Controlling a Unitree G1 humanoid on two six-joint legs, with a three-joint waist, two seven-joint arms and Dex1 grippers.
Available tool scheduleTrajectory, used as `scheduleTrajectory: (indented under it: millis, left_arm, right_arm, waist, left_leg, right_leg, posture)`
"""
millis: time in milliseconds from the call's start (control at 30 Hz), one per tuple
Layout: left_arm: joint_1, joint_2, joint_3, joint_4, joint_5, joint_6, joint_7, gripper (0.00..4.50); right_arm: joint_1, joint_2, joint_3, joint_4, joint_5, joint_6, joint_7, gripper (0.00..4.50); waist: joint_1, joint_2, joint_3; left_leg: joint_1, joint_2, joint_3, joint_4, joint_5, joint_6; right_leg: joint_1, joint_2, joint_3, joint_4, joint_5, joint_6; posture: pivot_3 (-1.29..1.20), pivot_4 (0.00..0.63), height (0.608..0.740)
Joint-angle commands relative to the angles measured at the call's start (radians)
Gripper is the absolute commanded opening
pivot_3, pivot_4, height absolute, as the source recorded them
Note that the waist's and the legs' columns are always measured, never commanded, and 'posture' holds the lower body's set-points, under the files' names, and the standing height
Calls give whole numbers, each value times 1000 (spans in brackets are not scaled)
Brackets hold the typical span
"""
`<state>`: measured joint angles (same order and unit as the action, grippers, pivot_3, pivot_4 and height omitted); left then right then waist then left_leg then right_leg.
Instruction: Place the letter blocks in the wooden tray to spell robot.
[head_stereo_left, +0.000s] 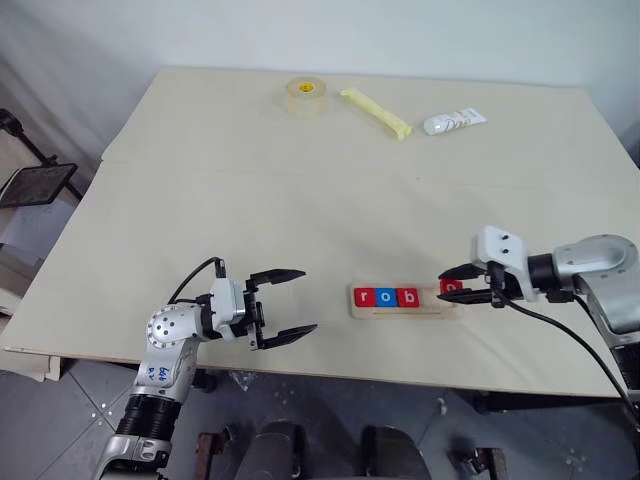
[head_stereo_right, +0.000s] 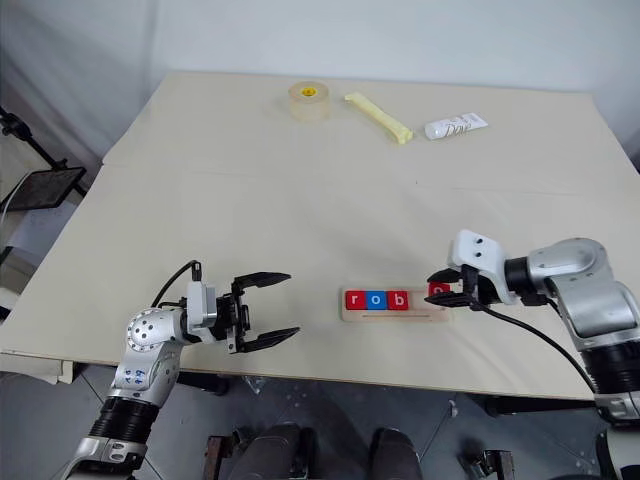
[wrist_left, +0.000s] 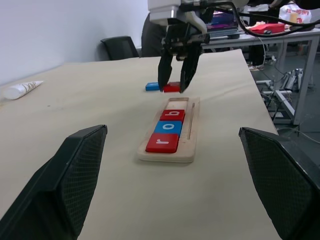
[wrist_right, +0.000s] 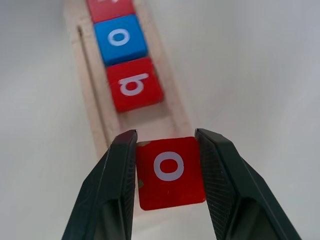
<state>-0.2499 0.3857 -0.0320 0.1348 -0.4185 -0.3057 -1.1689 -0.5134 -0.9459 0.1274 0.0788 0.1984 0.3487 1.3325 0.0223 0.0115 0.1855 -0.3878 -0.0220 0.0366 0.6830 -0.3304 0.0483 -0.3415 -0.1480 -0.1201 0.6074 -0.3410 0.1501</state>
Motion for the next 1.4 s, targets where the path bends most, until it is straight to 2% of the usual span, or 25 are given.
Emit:
scheduleTrajectory:
  millis: [33,467,767,1033,1133,1400]
  left_arm:
    - [6,-5,0,-15,5,-17,8,4500]
    - [26,-20,-5,-34,18,-23,42,4500]
    - [15,-29,-6,-19,23,-34,49,4500]
    - [-6,-43,-11,10,29,-46,46,4500]
    - [-11,-47,-14,18,28,-50,42,4500]
    - [-11,-52,-15,20,28,-54,39,4500]
  right_arm:
    - [-23,15,16,-30,-5,-1,6,1451]
    - [-49,51,53,-6,-21,-8,6,1451]
    - [-57,47,49,-17,-30,-4,1,4470]
    - [-45,32,-13,-60,-6,31,-36,4470]
    - [-35,40,-32,-76,7,62,-62,3878]
    - [-30,65,-25,-38,5,54,-89,1124]
  waist:
    - [0,0,0]
    - [0,0,0]
    - [0,0,0]
    - [1,0,0]
    - [0,0,0]
    - [0,0,0]
  left_leg:
    - [0,0,0,0,0,0]
    - [0,0,0,0,0,0]
    - [0,0,0,0,0,0]
    - [0,0,0,0,0,0]
    - [0,0,0,0,0,0]
    - [0,0,0,0,0,0]
  right_leg:
    - [0,0,0,0,0,0]
    - [0,0,0,0,0,0]
    - [0,0,0,0,0,0]
    - [0,0,0,0,0,0]
    - [0,0,0,0,0,0]
    - [0,0,0,0,0,0]
  posture:
    - [0,150,740]
    - [0,150,740]
    - [0,150,740]
    - [0,150,740]
    - [0,150,740]
    - [0,150,740]
